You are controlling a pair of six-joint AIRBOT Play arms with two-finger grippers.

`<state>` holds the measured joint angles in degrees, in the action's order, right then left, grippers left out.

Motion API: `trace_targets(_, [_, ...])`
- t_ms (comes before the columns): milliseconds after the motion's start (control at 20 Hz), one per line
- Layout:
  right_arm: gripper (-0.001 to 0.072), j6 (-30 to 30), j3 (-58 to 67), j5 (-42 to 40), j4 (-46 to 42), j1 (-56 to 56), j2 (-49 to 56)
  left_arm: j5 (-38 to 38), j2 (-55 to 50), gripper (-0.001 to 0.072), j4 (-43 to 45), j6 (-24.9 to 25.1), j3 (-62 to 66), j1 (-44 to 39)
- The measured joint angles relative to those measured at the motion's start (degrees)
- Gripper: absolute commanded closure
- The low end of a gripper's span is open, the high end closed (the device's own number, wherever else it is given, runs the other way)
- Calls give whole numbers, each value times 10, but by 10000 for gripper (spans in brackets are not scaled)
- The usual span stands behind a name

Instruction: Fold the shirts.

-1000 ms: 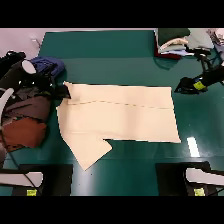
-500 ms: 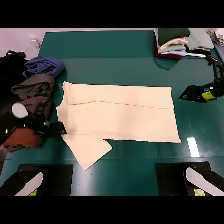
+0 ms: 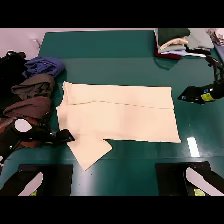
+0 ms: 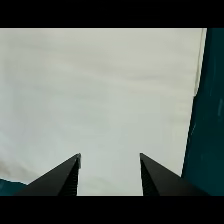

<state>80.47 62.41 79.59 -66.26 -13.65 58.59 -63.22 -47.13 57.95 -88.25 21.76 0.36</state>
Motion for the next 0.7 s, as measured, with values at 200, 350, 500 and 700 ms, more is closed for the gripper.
trace_targets(200, [279, -2, -37, 10, -8, -24, -1, 17, 2, 685, -11, 5, 5, 0])
trace_targets(350, [153, -7, -96, 32, -37, -80, 0, 7, 2, 685, -13, 18, 29, 0])
trace_targets(500, [163, -9, -173, 50, -64, -159, 0, -4, 3, 685, -13, 27, 50, 0])
trace_targets(700, [213, -13, -265, 49, -55, -216, 16, -4, 3, 685, -13, 33, 63, 0])
